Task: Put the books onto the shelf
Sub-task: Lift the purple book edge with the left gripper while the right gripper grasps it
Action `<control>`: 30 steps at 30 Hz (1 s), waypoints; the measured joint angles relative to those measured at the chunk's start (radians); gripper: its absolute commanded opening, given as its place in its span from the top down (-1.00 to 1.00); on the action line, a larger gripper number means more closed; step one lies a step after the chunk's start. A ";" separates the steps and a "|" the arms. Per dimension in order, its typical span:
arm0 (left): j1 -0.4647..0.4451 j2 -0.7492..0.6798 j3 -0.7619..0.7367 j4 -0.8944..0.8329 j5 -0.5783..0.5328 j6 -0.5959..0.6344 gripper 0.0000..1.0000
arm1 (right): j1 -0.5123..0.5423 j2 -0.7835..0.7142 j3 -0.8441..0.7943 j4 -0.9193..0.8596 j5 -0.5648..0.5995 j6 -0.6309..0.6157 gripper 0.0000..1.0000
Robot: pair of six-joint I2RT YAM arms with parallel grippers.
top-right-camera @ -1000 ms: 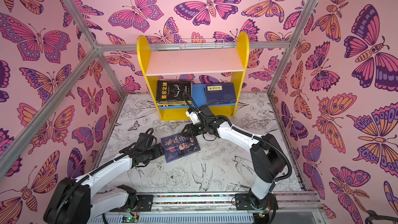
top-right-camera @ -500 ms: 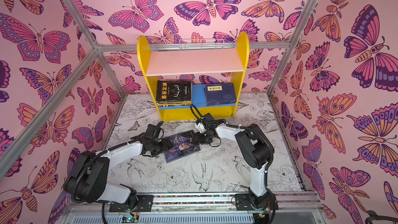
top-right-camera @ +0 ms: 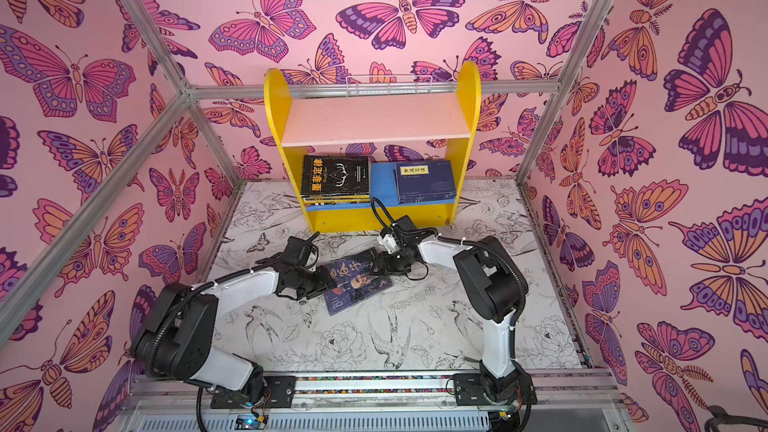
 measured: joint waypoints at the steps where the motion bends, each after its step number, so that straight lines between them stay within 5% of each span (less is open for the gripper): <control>1: 0.000 -0.013 -0.002 -0.003 0.004 -0.003 0.78 | -0.004 -0.002 -0.005 0.013 -0.002 0.008 -0.12; 3: -0.004 -0.040 -0.008 -0.006 0.020 0.006 1.00 | -0.013 -0.006 -0.019 0.045 -0.008 0.025 -0.13; 16: 0.007 -0.356 -0.048 0.048 0.148 -0.020 1.00 | -0.155 -0.166 -0.196 0.350 -0.259 0.227 -0.20; 30: 0.021 -0.443 -0.048 0.057 0.181 0.004 1.00 | -0.223 -0.212 -0.283 0.453 -0.341 0.323 -0.40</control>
